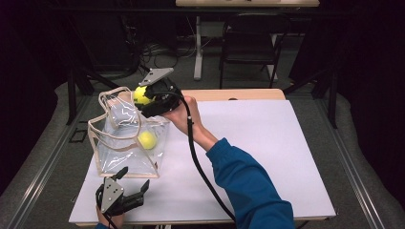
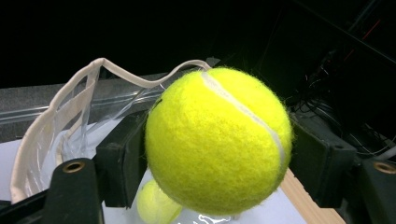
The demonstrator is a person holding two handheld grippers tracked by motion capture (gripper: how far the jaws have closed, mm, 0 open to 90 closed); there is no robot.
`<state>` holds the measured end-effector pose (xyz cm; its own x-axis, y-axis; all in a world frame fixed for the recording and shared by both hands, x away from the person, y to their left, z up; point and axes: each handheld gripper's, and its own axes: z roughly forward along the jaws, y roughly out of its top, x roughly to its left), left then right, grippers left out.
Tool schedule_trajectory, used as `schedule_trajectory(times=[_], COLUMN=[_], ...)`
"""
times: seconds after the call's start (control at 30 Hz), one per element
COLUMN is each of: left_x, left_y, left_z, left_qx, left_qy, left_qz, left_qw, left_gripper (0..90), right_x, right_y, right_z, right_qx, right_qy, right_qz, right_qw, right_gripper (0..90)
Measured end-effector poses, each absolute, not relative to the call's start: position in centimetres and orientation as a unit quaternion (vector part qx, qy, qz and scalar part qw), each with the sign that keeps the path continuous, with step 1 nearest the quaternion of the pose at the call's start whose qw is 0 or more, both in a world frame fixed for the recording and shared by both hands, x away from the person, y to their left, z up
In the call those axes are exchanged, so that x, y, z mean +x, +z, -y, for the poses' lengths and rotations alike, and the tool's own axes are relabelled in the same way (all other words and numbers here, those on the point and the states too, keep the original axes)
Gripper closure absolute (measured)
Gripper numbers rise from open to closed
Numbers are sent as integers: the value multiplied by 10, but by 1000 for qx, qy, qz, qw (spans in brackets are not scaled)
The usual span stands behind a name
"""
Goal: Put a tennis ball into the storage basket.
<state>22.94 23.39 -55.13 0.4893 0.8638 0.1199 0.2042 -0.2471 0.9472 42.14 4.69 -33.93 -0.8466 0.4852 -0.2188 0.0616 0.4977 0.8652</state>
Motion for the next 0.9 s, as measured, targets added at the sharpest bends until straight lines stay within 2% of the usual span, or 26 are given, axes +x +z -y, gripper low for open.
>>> schedule_trajectory(times=[0.9], left_x=[231], left_y=[-552], left_z=[-235], left_qx=[712], left_qy=[338], left_qz=[-375], left_qw=[488], left_gripper=[160], right_x=[420], right_y=[-341], right_z=[-60], right_qx=[153], right_qy=[480], right_qz=[-835], right_qw=[223], right_gripper=[261])
